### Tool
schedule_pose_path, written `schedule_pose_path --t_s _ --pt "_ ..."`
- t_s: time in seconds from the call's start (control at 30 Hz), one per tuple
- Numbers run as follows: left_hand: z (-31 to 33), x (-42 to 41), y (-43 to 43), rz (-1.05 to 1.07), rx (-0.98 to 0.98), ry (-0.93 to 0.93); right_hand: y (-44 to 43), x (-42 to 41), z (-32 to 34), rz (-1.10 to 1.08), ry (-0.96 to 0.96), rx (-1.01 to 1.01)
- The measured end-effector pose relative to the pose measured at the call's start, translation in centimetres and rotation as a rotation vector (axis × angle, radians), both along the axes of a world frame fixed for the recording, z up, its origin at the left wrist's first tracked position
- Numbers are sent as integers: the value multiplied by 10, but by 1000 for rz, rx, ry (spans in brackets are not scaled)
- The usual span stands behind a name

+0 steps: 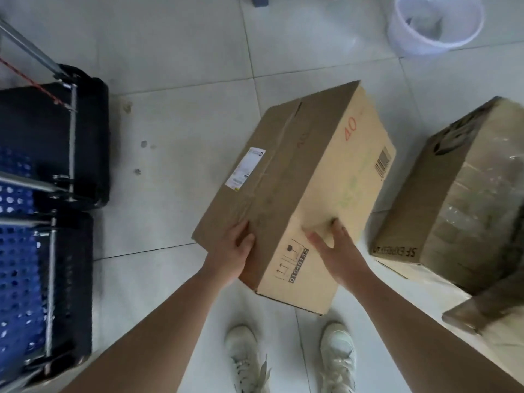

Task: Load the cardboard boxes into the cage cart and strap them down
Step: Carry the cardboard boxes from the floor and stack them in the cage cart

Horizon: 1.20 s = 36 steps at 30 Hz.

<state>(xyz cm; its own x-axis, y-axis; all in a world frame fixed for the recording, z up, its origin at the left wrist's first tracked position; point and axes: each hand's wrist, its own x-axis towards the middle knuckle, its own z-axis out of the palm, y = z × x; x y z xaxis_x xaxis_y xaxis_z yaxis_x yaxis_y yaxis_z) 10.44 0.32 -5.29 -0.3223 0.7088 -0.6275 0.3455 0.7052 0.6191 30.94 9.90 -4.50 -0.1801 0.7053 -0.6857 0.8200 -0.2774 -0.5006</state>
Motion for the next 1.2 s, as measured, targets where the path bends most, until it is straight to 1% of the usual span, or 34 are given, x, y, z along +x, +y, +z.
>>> schedule_pose_path --t_s 0.1,0.17,0.27,0.33,0.47,0.5,0.57,0.67,0.73,0.9,1.0,1.1,1.2 --pt "-20 26 -6 -117 -46 73 -13 26 -4 -159 128 -58" --pt "-30 35 -6 -166 -127 158 -19 44 -9 -213 160 -95" --pt "-42 35 -2 -133 -250 193 -23 71 -19 -263 188 -107" --pt "-51 29 1 -130 -297 207 -27 87 -27 -297 190 -99" --pt "-63 19 12 -152 -299 277 -46 106 -37 -479 281 -42" --pt "-66 17 14 -140 -299 264 -51 108 -40 -511 304 -37" --pt "-69 20 17 -77 -276 168 -60 114 -44 -543 320 -47" --pt "-70 36 18 -61 -221 68 -65 129 -59 -564 256 -71" --pt "-72 48 19 -81 -177 66 -66 138 -71 -607 230 -83" --pt "-71 65 16 -70 -121 90 -62 142 -83 -740 250 -69" --pt "-62 67 13 -44 -116 81 -55 142 -75 -779 290 -34" --pt "-45 63 12 21 -112 26 -41 138 -51 -800 343 -12" --pt "-13 55 12 91 -110 -19 -22 132 -18 -752 357 22"
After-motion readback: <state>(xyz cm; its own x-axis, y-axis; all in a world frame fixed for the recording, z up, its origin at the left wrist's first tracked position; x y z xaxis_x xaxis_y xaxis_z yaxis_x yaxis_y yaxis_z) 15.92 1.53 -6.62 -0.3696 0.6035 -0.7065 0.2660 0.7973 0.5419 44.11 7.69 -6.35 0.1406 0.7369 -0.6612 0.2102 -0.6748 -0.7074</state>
